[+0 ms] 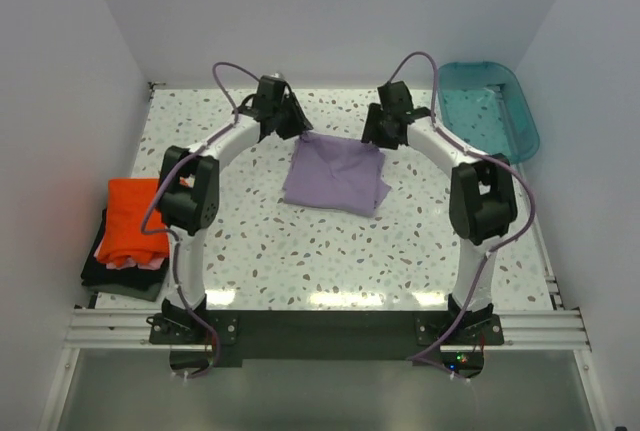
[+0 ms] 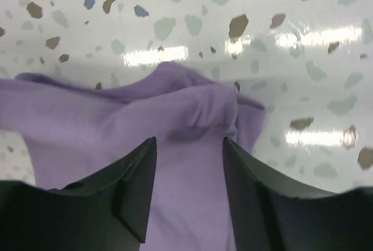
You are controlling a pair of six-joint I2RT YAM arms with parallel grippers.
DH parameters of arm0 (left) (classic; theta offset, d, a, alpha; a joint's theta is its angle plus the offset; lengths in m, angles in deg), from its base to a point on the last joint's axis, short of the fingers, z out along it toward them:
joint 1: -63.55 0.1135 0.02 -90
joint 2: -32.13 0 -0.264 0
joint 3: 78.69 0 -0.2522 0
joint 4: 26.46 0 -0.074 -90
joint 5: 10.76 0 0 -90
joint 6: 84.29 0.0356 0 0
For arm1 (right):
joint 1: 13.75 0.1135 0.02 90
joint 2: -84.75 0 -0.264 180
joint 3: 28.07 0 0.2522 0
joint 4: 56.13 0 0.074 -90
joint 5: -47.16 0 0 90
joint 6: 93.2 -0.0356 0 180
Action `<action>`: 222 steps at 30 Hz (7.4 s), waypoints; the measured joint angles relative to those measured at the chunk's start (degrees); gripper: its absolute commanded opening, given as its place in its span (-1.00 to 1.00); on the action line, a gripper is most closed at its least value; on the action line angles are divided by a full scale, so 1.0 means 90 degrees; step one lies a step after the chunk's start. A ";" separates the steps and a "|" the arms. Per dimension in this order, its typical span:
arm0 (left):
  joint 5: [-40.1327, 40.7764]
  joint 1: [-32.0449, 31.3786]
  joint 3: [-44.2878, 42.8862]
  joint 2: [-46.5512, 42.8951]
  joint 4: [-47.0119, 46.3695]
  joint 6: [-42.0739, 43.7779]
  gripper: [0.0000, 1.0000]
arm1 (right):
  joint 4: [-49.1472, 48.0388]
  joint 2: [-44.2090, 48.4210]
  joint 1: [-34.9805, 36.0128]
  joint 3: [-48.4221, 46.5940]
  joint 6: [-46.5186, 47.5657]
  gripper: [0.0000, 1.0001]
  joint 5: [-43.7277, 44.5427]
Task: Fold and stack the t-shirts
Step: Fold the tshirt, then neatly place the folded tshirt to the corner
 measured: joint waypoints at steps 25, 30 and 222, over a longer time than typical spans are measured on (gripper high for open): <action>0.0559 -0.0146 0.0486 -0.0340 -0.0389 0.0923 -0.89 | 0.0121 -0.0726 0.0648 -0.0444 0.0223 -0.31 0.0180; 0.0333 -0.0211 0.0430 0.0427 -0.0765 0.0942 -0.64 | -0.0170 -0.1263 0.0155 -0.0561 0.0112 -0.31 -0.0214; 0.2635 0.5593 0.2176 -0.5683 0.5593 -0.1569 0.22 | 0.0554 0.0063 0.1800 -0.0690 0.0612 -0.06 -0.1904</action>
